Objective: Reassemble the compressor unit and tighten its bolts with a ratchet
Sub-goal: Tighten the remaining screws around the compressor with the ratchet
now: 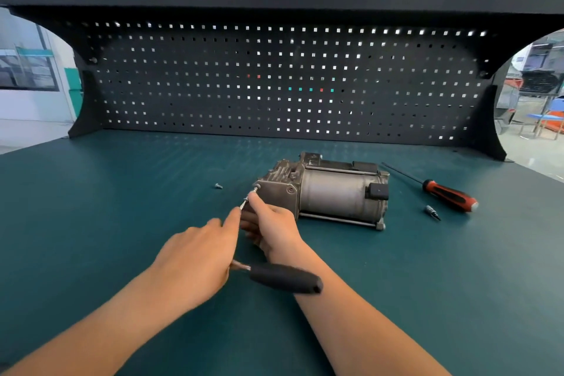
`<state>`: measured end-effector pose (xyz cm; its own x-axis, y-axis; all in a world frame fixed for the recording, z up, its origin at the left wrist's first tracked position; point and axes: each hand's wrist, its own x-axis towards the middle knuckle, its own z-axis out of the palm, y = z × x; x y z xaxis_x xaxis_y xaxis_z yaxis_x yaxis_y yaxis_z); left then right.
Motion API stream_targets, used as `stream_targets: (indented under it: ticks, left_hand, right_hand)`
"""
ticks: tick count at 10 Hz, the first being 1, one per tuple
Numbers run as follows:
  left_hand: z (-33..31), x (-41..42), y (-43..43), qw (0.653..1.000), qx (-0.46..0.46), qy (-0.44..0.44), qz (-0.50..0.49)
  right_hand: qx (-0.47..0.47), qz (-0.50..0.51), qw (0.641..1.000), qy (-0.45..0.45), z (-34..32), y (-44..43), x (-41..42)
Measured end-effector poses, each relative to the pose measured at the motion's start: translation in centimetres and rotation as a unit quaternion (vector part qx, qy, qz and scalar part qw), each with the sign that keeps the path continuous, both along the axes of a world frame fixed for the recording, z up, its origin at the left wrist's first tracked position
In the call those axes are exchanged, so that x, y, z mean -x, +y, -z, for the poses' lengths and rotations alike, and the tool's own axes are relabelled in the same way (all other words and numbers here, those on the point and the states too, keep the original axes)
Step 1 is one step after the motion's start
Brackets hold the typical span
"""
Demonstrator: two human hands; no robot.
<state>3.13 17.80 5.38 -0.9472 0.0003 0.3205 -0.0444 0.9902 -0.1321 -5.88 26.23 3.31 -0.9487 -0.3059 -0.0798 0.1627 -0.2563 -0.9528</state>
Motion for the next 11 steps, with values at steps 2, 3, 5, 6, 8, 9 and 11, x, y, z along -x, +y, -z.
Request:
stream_targets:
  ticks: [2,3,5,6,8,9,11]
  left_hand:
    - [0.0,0.2,-0.6,0.962,-0.270,-0.001,0.032]
    - [0.0,-0.3,-0.1,0.554,-0.828,-0.068,0.053]
    - [-1.1,-0.3,0.3,0.291,-0.946,-0.104,0.100]
    - [-1.0,-0.1,0.2,0.824,-0.553,-0.119,0.011]
    - [1.1,1.2,-0.2,1.000,-0.011,-0.011,0.007]
    - [1.6,1.1,-0.7,0.997,-0.065,0.022,0.033]
    - [0.6,0.2,-0.4,0.585,-0.807,-0.053,0.057]
  right_hand:
    - [-0.003,-0.031,0.999,0.003,0.0,0.2,0.0]
    - [0.024,-0.041,0.999,-0.028,-0.3,0.4,-0.1]
    - [0.037,-0.051,0.997,-0.033,-0.3,0.8,0.0]
    - [0.050,-0.052,0.996,-0.049,-0.2,0.7,0.2]
    - [0.010,-0.043,0.999,-0.026,0.0,0.4,0.6]
    - [-0.023,-0.005,1.000,0.011,0.0,-0.2,0.8]
    - [-0.012,0.013,1.000,-0.010,-0.3,-0.5,0.9]
